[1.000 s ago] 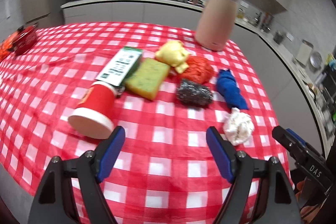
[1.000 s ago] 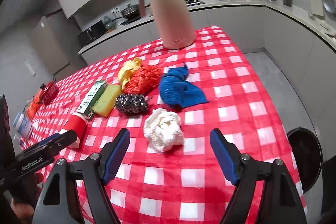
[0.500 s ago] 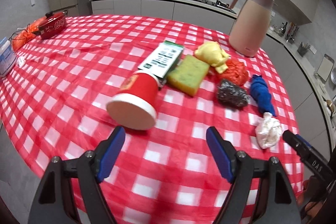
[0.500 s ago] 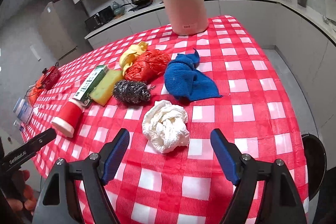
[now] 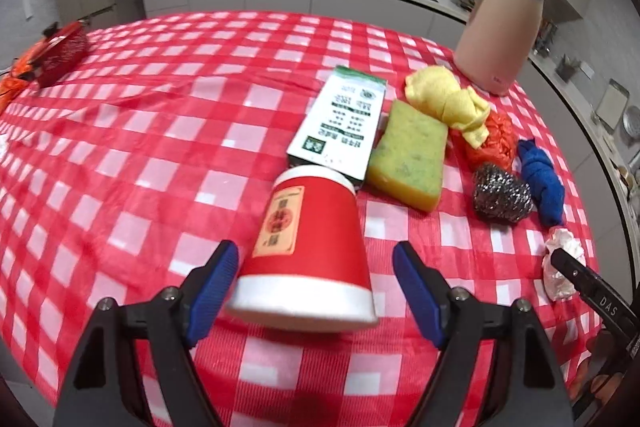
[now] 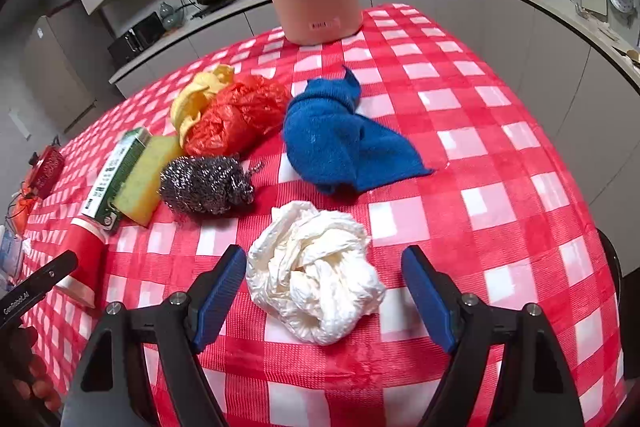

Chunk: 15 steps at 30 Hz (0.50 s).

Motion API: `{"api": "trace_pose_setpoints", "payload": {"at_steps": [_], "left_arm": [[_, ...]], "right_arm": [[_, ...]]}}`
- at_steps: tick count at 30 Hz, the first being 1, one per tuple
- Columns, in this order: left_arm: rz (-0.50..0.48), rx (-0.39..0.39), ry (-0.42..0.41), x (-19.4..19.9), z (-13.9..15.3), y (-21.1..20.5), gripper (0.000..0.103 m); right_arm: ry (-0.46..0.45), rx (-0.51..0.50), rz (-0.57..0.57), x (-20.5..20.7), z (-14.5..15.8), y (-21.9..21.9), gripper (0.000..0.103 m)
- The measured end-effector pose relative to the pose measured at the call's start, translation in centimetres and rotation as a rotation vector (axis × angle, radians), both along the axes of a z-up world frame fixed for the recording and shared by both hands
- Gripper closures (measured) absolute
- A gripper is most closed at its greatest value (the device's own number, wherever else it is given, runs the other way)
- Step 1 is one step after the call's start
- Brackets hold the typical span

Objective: Collect trash
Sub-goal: 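Grasp the red paper cup with the left gripper while the right grasps the crumpled tissue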

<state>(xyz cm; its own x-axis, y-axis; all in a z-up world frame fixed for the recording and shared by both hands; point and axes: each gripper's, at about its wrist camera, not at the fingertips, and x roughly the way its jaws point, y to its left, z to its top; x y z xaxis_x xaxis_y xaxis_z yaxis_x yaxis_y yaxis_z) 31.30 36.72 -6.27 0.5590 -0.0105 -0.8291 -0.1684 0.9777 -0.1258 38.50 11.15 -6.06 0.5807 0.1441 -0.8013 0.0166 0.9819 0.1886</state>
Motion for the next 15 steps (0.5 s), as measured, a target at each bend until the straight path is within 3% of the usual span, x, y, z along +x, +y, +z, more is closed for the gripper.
{"api": "trace_pose_setpoints", "payload": {"at_steps": [6, 11, 15], "left_arm": [[-0.032, -0.027, 0.03, 1.2, -1.7, 0.6, 0.023], [-0.054, -0.015, 0.027, 1.3, -2.3, 0.5, 0.034], [-0.056, -0.018, 0.017, 1.2, -2.2, 0.5, 0.035]], "right_arm": [[0.019, -0.012, -0.012, 0.4, -0.9, 0.7, 0.021], [0.012, -0.022, -0.011, 0.4, -1.1, 1.2, 0.022], [0.003, -0.027, -0.004, 0.2, -1.1, 1.5, 0.042]]}}
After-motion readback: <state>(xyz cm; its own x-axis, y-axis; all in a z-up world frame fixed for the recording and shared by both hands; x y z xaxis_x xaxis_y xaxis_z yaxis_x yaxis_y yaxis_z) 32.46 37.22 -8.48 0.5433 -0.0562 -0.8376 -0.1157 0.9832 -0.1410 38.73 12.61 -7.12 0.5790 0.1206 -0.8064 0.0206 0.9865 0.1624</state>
